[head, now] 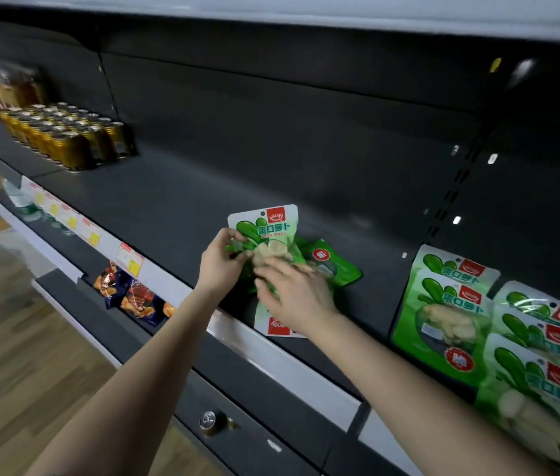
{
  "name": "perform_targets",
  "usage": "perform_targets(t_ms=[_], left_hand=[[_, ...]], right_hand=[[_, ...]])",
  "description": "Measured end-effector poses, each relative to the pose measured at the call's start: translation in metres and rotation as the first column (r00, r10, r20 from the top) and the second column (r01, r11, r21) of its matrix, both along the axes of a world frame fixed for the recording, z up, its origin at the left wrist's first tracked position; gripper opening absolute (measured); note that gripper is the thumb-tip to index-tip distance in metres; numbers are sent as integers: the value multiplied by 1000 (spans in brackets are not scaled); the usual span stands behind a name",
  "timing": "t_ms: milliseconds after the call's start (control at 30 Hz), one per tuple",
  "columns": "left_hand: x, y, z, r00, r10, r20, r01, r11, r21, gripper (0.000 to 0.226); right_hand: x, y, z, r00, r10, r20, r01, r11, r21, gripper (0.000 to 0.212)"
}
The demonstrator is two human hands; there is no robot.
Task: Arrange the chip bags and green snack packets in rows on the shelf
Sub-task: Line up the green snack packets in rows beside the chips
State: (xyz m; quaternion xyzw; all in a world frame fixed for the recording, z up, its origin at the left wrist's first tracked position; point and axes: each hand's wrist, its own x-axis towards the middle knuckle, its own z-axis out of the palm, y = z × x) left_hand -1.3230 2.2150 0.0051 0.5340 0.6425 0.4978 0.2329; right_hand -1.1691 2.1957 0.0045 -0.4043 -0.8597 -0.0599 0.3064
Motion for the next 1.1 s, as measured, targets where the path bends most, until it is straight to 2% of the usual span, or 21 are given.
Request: perform_targets(t_ms=[67, 133, 167, 267, 367, 567, 700, 833, 967, 1033, 1100], left_hand=[[2, 0, 2, 1000, -27, 11, 27, 1000, 12, 23], [9, 0, 9, 998, -54, 10, 54, 998, 30, 26], [15, 1, 14, 997, -76, 0, 76, 996, 51, 27], [43, 7, 30, 975, -220, -13, 220, 969, 116, 25], [75, 10, 36, 904, -427, -31, 427, 898, 101, 26], [128, 4, 18, 773, -622, -123, 626, 780, -8, 27], [167, -2, 16, 665, -725, -179, 728, 683, -65, 39], [196, -10, 17, 570, -786, -240, 785, 607, -123, 45], [210, -19, 8, 508, -823, -255, 815, 555, -166, 43], [211, -22, 1, 496, -794, -351, 798, 576, -174, 41], [209, -24, -9, 522, -744, -418, 774, 619, -135, 39]], right_hand=[[14, 0, 7, 994, -112, 19, 114, 981, -156, 42], [32, 0, 9, 977, -210, 49, 213, 911, -352, 62], [39, 0, 10, 966, -253, 48, 252, 894, -370, 69], [53, -3, 16, 935, -354, 0, 336, 889, -312, 78], [66, -14, 22, 868, -490, -76, 452, 846, -284, 84], [103, -42, 16, 719, -687, 106, 687, 677, -264, 87], [127, -63, 7, 592, -788, 171, 798, 543, -261, 84], [146, -79, 7, 490, -838, 239, 859, 418, -296, 85], [154, -90, 1, 472, -817, 332, 846, 313, -431, 81], [154, -92, -5, 470, -789, 395, 848, 279, -451, 77], [154, -91, -7, 465, -766, 443, 858, 268, -437, 74]])
